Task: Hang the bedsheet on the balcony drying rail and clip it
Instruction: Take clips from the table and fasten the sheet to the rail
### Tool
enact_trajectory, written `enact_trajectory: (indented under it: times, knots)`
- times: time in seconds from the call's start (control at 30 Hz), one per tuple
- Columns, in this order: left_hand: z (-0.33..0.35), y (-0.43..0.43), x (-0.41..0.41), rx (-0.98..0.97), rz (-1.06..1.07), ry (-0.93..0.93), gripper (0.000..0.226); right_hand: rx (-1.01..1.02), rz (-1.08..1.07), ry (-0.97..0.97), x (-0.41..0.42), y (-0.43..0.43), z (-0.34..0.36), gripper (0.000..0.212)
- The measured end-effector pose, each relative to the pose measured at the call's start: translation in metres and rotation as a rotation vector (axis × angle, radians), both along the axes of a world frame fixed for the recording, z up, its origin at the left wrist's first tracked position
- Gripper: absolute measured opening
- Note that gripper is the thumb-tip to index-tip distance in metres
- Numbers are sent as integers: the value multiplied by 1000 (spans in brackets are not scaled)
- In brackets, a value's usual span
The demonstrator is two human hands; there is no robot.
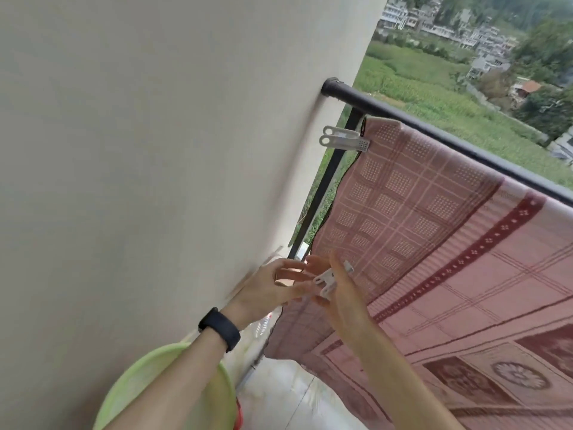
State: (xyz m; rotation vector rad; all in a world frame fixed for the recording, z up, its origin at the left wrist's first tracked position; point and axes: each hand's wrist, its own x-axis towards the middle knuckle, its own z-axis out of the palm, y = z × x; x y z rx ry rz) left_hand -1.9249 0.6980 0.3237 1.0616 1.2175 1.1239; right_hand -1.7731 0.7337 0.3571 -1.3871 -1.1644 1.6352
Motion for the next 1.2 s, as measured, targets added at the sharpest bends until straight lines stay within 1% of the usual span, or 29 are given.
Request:
enact_trajectory:
  times: [0.07,0.13,0.2,0.27,0.3,0.37,0.4,0.5,0.6,0.63,0.67,0.7,0.8,0.83,0.9,0.97,1.03,1.1,1.2]
  knots:
    - [-14,-10,5,41,33,71,39,-90,-32,63,-3,-4,-14,63]
    - [-25,-17,9,35,33,147,39,-169,6,95,-4,-7,-27,61]
    - [-35,-23,13,-13,56,206,38,-216,32,90,-6,-10,-39,60]
    - [-40,-27,17,-26,99,239,31,-256,27,72,-8,-11,-46,60]
    - [-43,-29,18,-23,116,251,27,-271,27,59,-8,-12,-49,56]
    - [-49,-31,15,-30,124,262,20,-253,28,19,-4,-13,-56,41]
    - [-53,-31,11,-45,116,257,19,-223,32,-10,1,-14,-59,34]
    - [-67,-31,-4,-109,95,194,19,-130,99,-56,14,-16,-68,25]
    - [-83,-29,-15,-218,199,20,18,-116,66,-118,24,-17,-82,11]
    - [-90,-29,-17,-238,228,-14,18,-116,50,-148,26,-16,-86,6]
    - [-96,-30,-19,-240,231,0,21,-109,45,-172,28,-15,-90,4]
    - [-104,-31,-19,-240,211,16,24,-103,49,-188,27,-15,-92,8]
    - [-126,-37,-15,-265,141,23,20,-141,154,-173,25,-16,-93,37]
    - [-133,-38,-13,-272,131,23,19,-141,209,-198,22,-16,-94,39]
    - [-146,-39,-11,-286,127,7,22,-81,261,-301,16,-16,-98,30]
    - [-158,-38,-12,-294,139,-49,27,-36,219,-383,9,-12,-105,18]
    - [-167,-35,-13,-290,154,-79,22,-61,202,-389,4,-8,-113,10]
    - [-173,-28,-15,-286,142,-106,17,-85,222,-390,2,-4,-119,9]
    - [-182,-13,-17,-267,86,-136,20,-72,234,-416,-2,1,-123,6]
